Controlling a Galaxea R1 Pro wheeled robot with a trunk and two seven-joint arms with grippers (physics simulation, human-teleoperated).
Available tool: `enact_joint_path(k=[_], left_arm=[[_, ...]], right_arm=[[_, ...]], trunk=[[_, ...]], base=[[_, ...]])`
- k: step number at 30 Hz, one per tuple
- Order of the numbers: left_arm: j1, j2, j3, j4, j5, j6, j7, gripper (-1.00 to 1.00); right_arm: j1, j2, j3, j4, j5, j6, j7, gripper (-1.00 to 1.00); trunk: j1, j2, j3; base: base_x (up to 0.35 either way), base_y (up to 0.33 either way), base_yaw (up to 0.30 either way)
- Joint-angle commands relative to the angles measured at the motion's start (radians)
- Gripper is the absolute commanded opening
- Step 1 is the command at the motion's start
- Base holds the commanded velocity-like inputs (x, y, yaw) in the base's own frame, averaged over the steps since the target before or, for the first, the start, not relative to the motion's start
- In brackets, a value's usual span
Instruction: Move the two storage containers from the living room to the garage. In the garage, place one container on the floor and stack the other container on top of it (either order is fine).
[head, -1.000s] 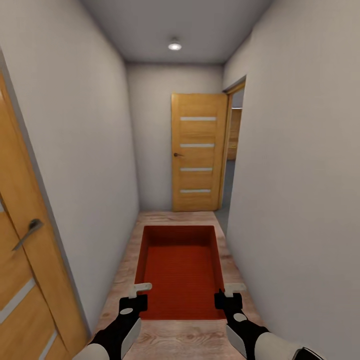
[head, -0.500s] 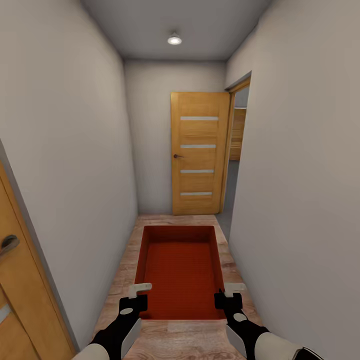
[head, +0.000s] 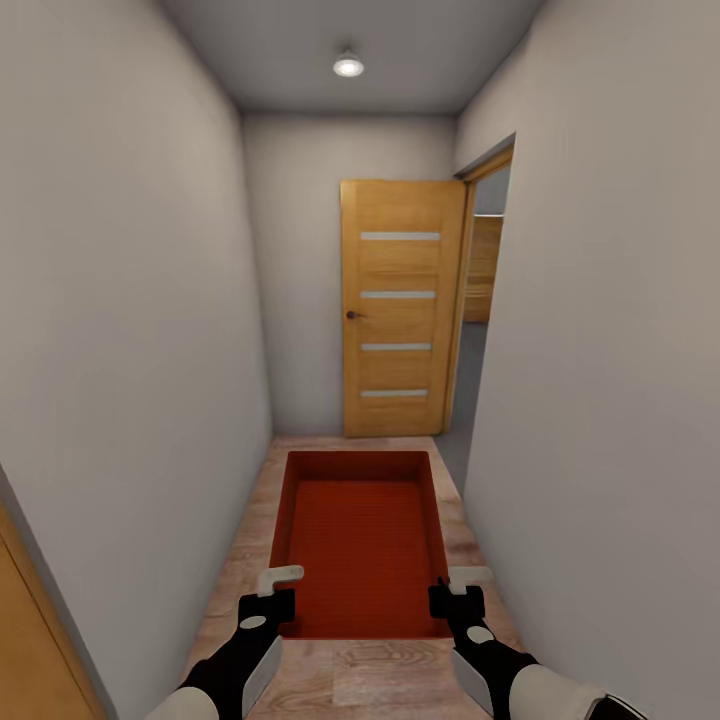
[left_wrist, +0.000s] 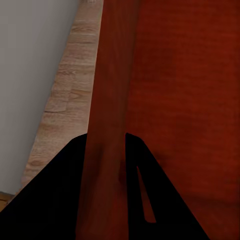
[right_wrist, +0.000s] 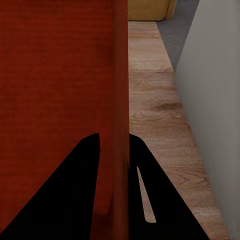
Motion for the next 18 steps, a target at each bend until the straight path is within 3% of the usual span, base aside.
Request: enact_joint_path(k=[1,18], left_arm=[[-0.001,0.047,0.012,0.001,0.021,0.0,0.006,-1.0],[-0.001,0.047,0.012,0.003,0.021,0.0,0.006,-1.0]], right_arm=[[-0.001,-0.008,-0.057,-0.003,0.009,-0.019,0.002,-1.0],[-0.001,-0.008,-0.057,-0.003,0.009,-0.019,0.002,-1.0]], trunk=[[0.001,-0.001,-0.002],[0.001,-0.001,-0.002]], base=[[0.322,0.0,0.0],[0.322,0.0,0.0]])
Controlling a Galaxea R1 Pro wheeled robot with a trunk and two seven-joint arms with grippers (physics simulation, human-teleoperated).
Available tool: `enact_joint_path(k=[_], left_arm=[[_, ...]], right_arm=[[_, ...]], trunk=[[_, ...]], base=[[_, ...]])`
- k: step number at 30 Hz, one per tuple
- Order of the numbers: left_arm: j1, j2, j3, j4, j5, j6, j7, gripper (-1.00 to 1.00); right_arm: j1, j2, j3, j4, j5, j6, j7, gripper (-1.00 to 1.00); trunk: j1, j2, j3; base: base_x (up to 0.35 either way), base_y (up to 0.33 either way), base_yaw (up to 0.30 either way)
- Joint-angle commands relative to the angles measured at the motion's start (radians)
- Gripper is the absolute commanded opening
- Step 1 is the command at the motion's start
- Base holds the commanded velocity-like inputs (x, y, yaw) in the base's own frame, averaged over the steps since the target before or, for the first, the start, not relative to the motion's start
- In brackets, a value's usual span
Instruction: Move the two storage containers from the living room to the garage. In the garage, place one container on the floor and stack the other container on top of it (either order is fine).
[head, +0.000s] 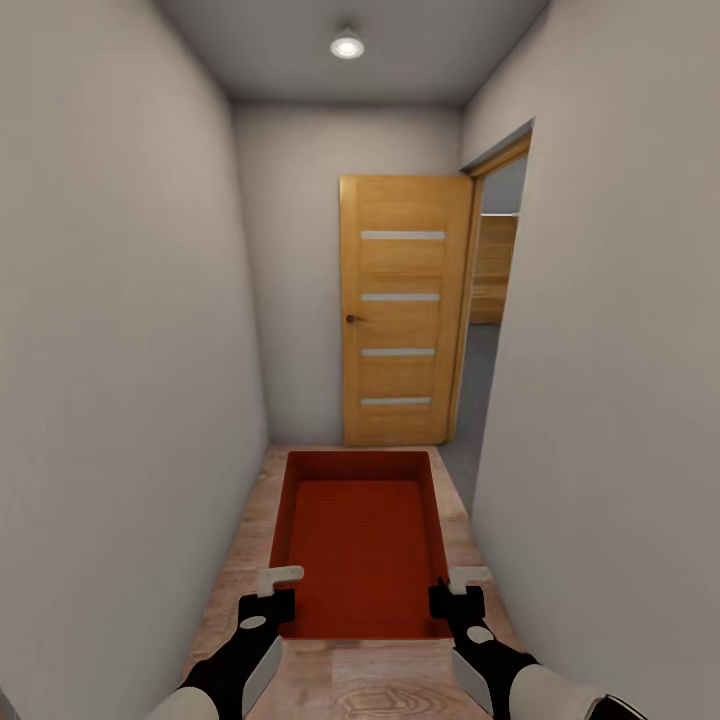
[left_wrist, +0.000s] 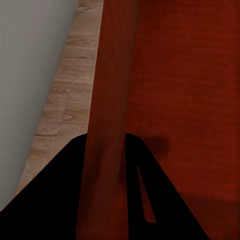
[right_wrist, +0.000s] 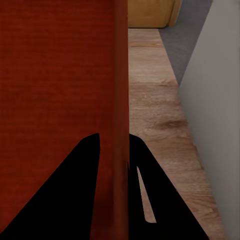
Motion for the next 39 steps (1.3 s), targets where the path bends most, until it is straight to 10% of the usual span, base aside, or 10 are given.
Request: enact_joint_path(k=[1,39], left_arm=[[-0.001,0.048,0.011,0.001,0.021,0.0,0.007,-1.0],[-0.001,0.048,0.011,0.003,0.021,0.0,0.007,-1.0]], right_arm=[[-0.001,-0.008,-0.058,-0.003,0.009,-0.021,0.002,-1.0],[-0.001,-0.008,-0.058,-0.003,0.009,-0.021,0.002,-1.0]], trunk=[[0.001,-0.001,-0.002],[0.001,-0.001,-0.002]], base=[[0.322,0.0,0.0],[0.322,0.0,0.0]])
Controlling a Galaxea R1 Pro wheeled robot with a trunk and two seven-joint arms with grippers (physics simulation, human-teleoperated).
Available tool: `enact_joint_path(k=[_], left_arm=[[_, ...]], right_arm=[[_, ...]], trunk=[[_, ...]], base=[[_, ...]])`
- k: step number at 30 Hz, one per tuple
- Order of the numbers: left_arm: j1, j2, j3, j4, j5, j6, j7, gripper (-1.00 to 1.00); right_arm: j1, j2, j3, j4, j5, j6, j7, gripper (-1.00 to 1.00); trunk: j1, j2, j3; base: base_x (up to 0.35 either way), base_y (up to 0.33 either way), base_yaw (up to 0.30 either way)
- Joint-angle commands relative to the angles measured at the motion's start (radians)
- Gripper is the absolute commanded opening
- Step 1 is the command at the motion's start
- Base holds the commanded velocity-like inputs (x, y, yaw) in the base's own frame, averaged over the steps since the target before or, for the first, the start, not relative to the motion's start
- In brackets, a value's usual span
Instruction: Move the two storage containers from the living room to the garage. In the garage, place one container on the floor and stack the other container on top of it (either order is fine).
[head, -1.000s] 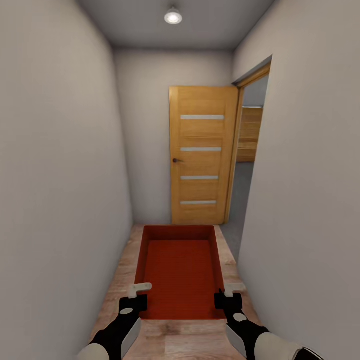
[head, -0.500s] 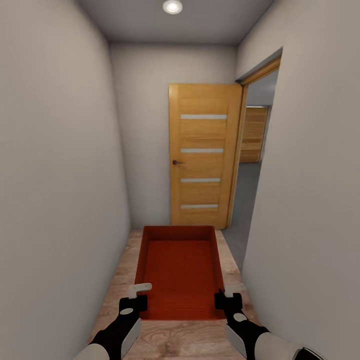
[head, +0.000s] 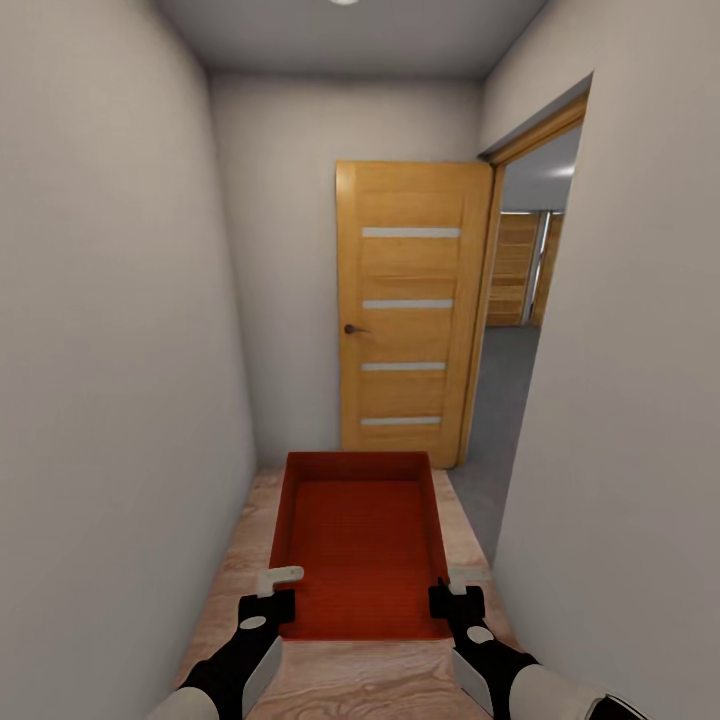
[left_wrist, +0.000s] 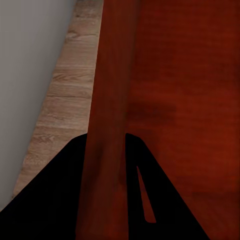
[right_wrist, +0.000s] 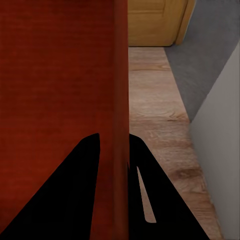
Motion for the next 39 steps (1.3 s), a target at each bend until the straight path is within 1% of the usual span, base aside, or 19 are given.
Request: enact_joint_path(k=[1,39], left_arm=[[-0.001,0.048,0.009,0.001,0.021,0.0,0.006,-1.0],[-0.001,0.049,0.009,-0.001,0.021,-0.001,0.006,-1.0]], right_arm=[[-0.001,-0.007,-0.058,-0.003,0.009,-0.023,0.002,-1.0],[-0.001,-0.007,-0.058,-0.003,0.009,-0.023,0.002,-1.0]], trunk=[[0.001,-0.001,-0.002],[0.001,-0.001,-0.002]], base=[[0.322,0.0,0.0],[0.322,0.0,0.0]])
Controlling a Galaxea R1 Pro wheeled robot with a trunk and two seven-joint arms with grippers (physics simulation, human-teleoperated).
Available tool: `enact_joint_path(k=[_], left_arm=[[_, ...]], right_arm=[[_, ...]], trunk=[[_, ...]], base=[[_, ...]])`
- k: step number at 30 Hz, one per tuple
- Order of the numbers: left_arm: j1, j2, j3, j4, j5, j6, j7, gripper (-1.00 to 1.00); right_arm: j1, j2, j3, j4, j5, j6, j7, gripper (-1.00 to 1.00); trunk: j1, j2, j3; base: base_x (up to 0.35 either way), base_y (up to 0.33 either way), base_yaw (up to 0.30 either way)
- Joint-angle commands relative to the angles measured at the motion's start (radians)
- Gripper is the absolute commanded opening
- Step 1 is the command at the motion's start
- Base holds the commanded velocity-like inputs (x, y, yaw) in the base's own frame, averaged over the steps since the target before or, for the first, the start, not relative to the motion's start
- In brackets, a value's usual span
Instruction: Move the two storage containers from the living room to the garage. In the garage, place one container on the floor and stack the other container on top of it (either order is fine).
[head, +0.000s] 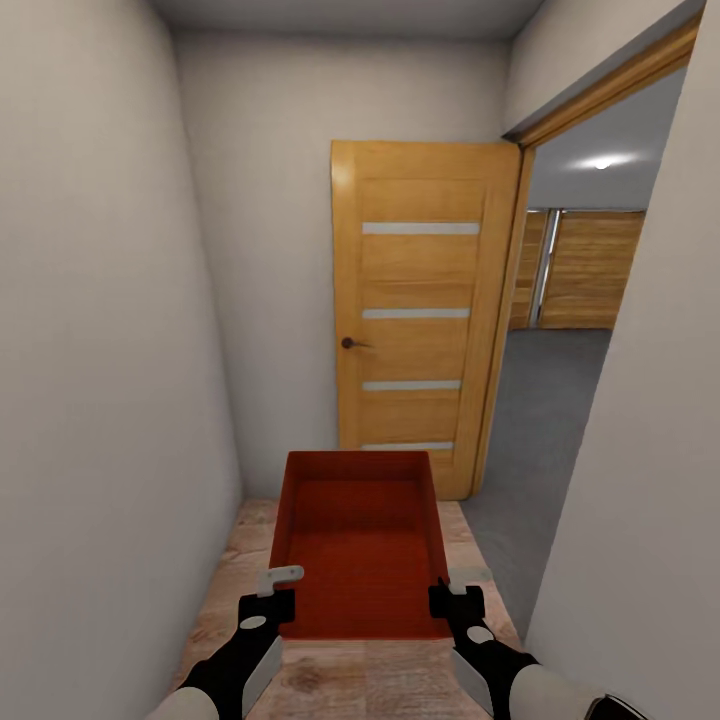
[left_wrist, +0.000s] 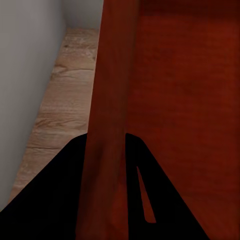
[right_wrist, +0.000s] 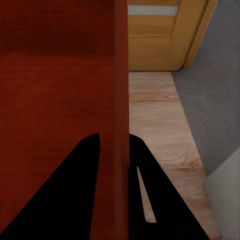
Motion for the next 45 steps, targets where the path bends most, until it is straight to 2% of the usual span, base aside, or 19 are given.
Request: enact_joint_path(k=[1,13,45], left_arm=[[-0.001,0.048,0.011,0.001,0.021,0.0,0.006,-1.0],[-0.001,0.048,0.011,-0.002,0.021,-0.001,0.006,-1.0],[-0.001,0.055,0.011,-0.006,0.023,-0.002,0.006,-1.0]], right_arm=[[-0.001,-0.007,-0.057,-0.003,0.009,-0.02,0.003,-1.0],[-0.001,-0.007,-0.057,-0.003,0.009,-0.021,0.003,-1.0],[-0.001,-0.007,-0.058,-0.003,0.009,-0.021,0.004,-1.0]], trunk=[[0.001,-0.001,-0.002],[0.001,-0.001,0.003],[0.001,-0.001,0.021]], base=[[0.322,0.0,0.0],[0.318,0.103,-0.178],[0.287,0.244,-0.269]])
